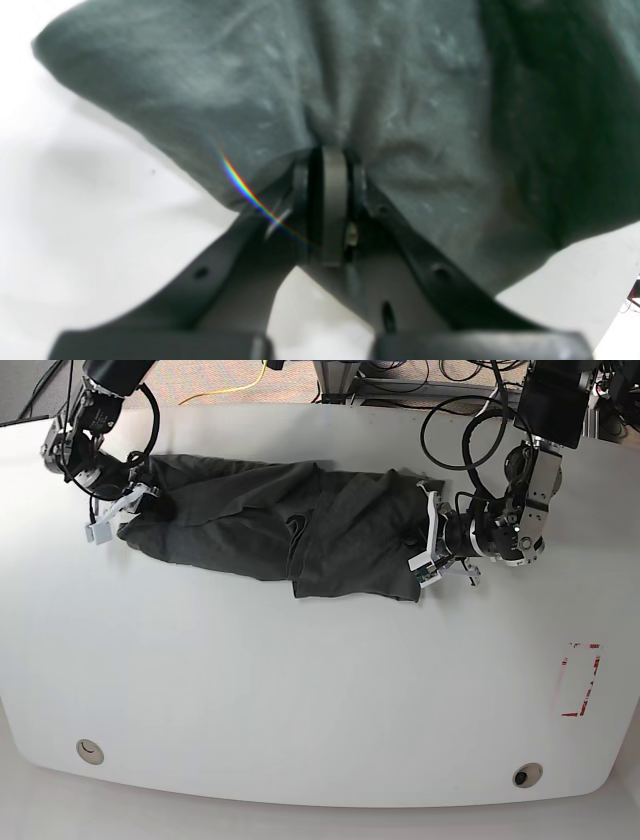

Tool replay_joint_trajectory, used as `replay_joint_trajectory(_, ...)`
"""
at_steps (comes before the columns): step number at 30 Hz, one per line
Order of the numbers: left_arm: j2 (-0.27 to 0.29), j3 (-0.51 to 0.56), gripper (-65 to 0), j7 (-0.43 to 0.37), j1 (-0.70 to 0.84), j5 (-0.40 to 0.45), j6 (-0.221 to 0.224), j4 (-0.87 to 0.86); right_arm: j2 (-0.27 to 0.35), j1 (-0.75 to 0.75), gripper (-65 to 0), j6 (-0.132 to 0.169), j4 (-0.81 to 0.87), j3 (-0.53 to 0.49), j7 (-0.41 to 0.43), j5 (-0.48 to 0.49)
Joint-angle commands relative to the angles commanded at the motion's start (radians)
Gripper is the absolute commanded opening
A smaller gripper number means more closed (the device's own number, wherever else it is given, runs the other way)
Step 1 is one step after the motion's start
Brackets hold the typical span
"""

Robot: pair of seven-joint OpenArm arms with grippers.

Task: Layout the t-shirt on the table in an organized manner, then fold the t-shirt properly
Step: 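Grasp the strip end with the right gripper and pull it outward, then fold the right gripper's end over toward the left gripper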

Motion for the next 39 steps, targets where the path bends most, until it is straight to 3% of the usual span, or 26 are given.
replay_joint_trajectory(6, 0.037, 0.002, -62.9, 0.005, 0.015, 0.005, 0.000, 0.000, 0.006, -0.032, -63.7, 0.000, 0.176, 0.000, -0.006, 0.000)
replay_joint_trajectory(12, 0.084, 0.002, -62.9, 0.009, 0.015, 0.006, 0.000, 0.000, 0.002, -0.057, -63.7, 0.000, 0.379, 0.000, -0.084, 0.002)
replay_joint_trajectory(18, 0.141, 0.003, -62.9, 0.060, 0.009, 0.006, 0.000, 0.000, -0.043, -0.058, -63.7, 0.000, 0.511, -0.003, -0.129, 0.003)
replay_joint_trajectory(24, 0.183, 0.041, -62.9, 0.066, 0.008, 0.008, 0.000, 0.002, -0.054, -0.041, -63.7, 0.000, 0.565, -0.126, -0.130, 0.006)
replay_joint_trajectory(31, 0.186, 0.133, -62.9, 0.063, 0.008, 0.006, 0.000, 0.002, -0.100, -0.009, -63.7, 0.000, 0.565, -0.252, -0.130, 0.006)
replay_joint_trajectory(39, 0.219, 0.140, -62.9, 0.063, 0.008, 0.006, 0.000, 0.002, -0.147, 0.021, -63.7, 0.000, 0.565, -0.359, -0.127, 0.006)
